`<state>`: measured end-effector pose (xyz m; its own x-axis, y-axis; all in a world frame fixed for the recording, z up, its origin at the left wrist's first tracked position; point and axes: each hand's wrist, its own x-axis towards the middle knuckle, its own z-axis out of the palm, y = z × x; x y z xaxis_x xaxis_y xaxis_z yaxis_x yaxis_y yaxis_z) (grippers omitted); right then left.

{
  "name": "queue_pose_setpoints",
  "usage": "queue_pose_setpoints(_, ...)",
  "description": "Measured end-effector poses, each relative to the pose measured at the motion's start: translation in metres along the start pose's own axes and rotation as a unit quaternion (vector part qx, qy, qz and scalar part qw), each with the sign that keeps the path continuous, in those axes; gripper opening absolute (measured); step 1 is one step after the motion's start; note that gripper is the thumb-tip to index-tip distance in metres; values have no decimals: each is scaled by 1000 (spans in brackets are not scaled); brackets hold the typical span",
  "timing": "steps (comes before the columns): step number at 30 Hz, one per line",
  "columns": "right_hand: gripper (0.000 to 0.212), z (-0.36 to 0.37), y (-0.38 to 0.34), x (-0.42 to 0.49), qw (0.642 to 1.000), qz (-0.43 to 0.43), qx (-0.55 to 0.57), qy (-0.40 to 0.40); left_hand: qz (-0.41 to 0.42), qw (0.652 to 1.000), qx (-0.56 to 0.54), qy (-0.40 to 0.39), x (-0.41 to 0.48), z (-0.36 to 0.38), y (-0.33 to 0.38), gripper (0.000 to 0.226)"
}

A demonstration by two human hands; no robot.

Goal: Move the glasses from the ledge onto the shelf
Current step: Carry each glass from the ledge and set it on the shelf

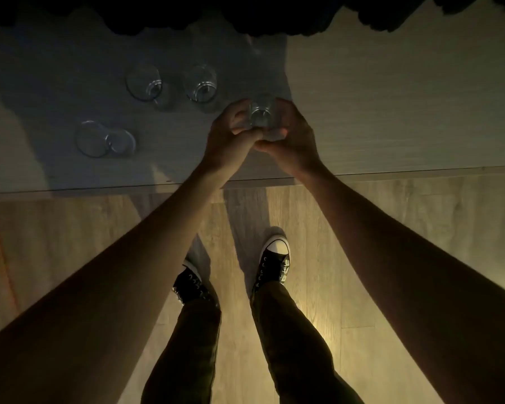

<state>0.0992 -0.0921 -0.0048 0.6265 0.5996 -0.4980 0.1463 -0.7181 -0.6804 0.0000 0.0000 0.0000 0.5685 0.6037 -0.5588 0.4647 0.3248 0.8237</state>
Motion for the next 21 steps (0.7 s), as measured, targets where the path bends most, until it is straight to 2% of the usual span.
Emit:
queue_pose_setpoints(4,80,3,-6,3,999,-10,5,38,19,999,27,12,5,-4,-6,49)
queue_pose_setpoints(11,72,-3,-24,-14,997,-44,-17,63,37,998,27,36,-17,-12,9,41)
queue_pose_setpoints(17,66,-17,-72,-48,995,-75,-18,60,68,996,4,65,-61,-35,47,39)
queue_pose_setpoints(21,66,-26,-118,-71,995,-89,-16,45,56,992,-38,103,-91,-57,87,34)
